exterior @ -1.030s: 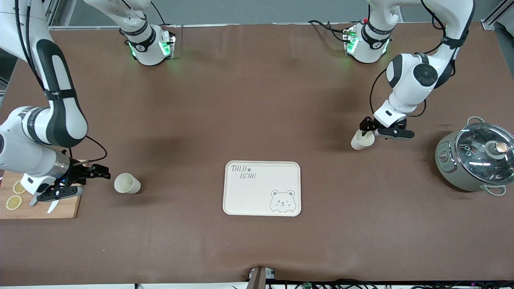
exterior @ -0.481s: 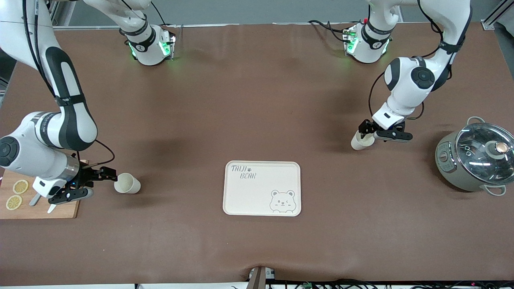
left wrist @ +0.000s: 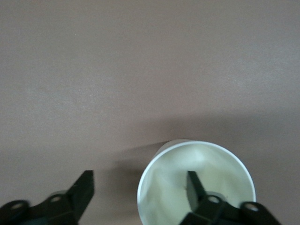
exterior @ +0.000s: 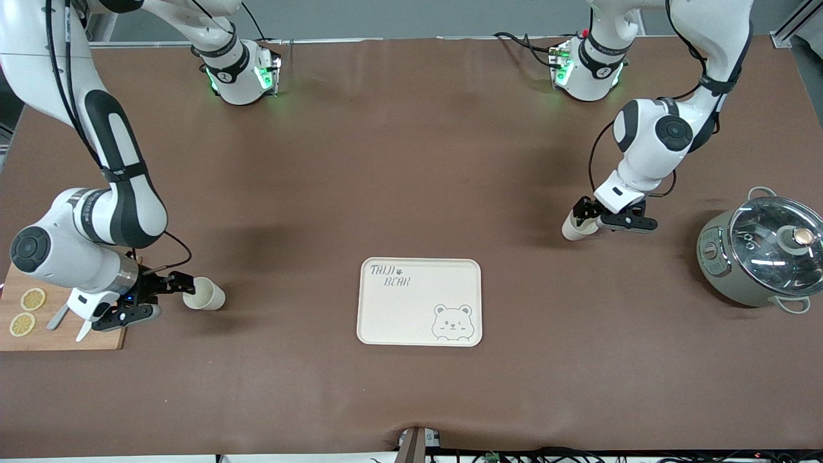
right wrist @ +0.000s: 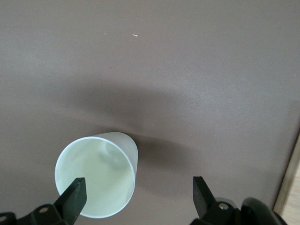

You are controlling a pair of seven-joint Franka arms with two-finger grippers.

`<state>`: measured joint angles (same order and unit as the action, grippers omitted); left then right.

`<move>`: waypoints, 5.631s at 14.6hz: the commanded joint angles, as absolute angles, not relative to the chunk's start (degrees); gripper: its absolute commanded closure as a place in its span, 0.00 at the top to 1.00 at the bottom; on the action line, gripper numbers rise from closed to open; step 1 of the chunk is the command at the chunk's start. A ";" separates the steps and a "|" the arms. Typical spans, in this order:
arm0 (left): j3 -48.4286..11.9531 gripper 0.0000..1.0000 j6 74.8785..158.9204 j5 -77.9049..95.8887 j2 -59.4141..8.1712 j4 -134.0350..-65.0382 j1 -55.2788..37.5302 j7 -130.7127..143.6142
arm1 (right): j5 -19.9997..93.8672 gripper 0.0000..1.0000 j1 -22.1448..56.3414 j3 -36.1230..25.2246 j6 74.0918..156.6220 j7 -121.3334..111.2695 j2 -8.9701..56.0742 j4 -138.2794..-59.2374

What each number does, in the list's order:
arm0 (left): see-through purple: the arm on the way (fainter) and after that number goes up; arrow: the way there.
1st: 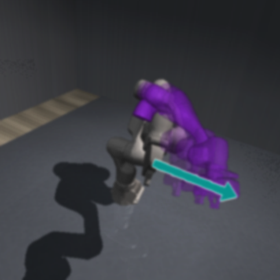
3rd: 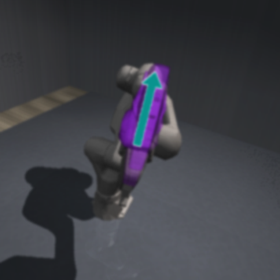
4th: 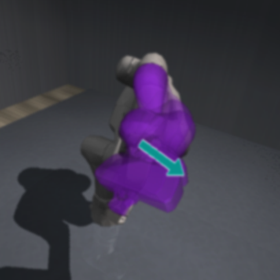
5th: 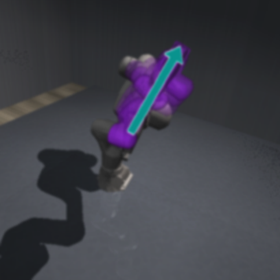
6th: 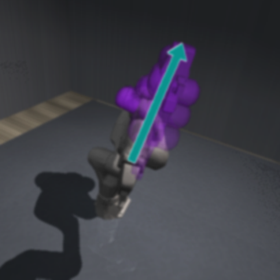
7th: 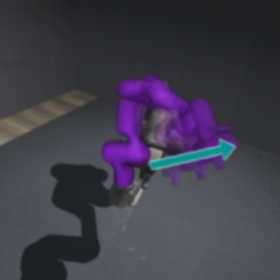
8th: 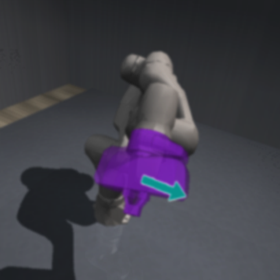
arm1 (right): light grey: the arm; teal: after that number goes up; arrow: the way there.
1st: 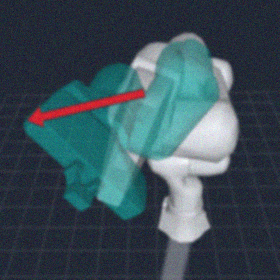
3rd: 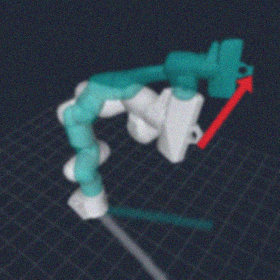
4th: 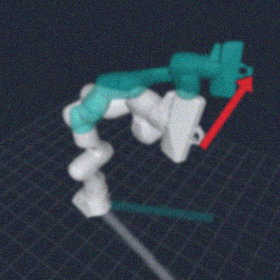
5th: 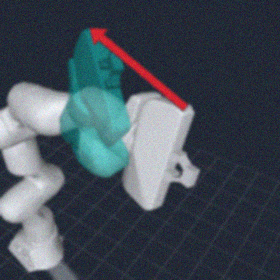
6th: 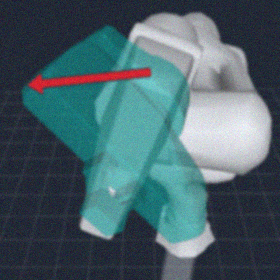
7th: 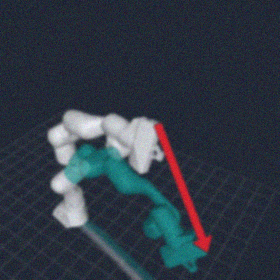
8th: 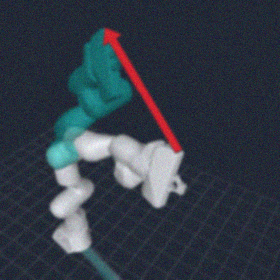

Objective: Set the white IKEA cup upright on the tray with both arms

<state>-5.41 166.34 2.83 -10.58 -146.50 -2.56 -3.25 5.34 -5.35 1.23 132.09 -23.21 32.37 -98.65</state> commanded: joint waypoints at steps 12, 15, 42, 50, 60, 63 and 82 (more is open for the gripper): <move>-8.17 0.00 166.11 4.13 -12.04 -139.84 -2.99 0.25 | 0.09 1.00 -4.48 1.23 140.45 -27.42 32.96 -103.36; -11.33 0.00 157.81 4.13 -12.91 -132.66 -3.34 7.18 | 0.18 1.00 -4.66 1.23 140.71 -28.30 33.05 -103.45; -11.51 0.00 134.99 -7.03 -41.74 -84.90 -22.24 42.71 | 0.26 0.95 -4.92 1.23 146.43 -29.71 32.96 -106.96; -8.62 0.00 141.32 -7.38 -44.47 -84.90 -24.17 42.98 | 0.18 0.34 -4.66 1.23 145.99 -29.71 32.96 -106.96; -7.65 0.00 142.91 -7.47 -45.62 -84.90 -25.22 42.98 | 0.18 0.00 -3.25 1.14 145.02 -28.92 32.61 -106.09; -7.65 0.00 142.91 -7.47 -45.97 -84.90 -25.31 42.98 | 0.52 0.00 -3.25 1.23 136.35 -27.17 32.61 -101.70; -8.00 1.00 134.68 -10.90 -40.00 -84.64 -25.49 51.24 | 10.55 0.00 17.12 1.93 121.29 26.07 36.46 -82.37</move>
